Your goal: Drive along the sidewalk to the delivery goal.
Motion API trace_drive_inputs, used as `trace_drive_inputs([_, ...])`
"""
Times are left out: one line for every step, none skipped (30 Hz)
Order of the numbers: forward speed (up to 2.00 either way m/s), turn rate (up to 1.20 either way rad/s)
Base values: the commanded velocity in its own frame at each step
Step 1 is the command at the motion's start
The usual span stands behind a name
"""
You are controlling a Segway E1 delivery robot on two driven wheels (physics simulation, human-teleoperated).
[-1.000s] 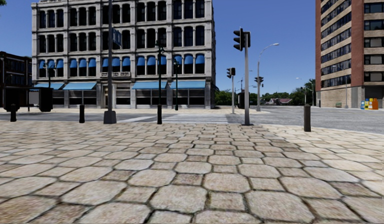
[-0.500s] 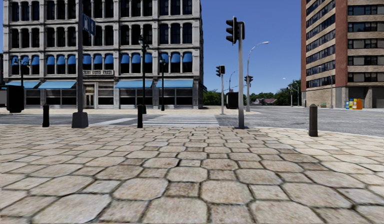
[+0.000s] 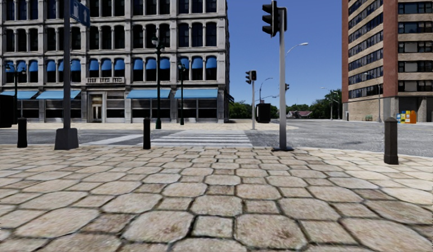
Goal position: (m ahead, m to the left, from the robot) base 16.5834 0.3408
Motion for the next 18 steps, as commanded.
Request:
trace_drive_inputs([2.00,0.00])
trace_drive_inputs([2.00,0.00])
trace_drive_inputs([2.00,0.00])
trace_drive_inputs([2.00,0.00])
trace_drive_inputs([2.00,0.00])
trace_drive_inputs([2.00,0.00])
trace_drive_inputs([2.00,0.00])
trace_drive_inputs([2.00,0.00])
trace_drive_inputs([2.00,0.00])
trace_drive_inputs([2.00,0.00])
trace_drive_inputs([2.00,0.00])
trace_drive_inputs([2.00,0.00])
trace_drive_inputs([2.00,0.00])
trace_drive_inputs([2.00,0.00])
trace_drive_inputs([2.00,0.00])
trace_drive_inputs([2.00,0.00])
trace_drive_inputs([2.00,0.00])
trace_drive_inputs([2.00,0.00])
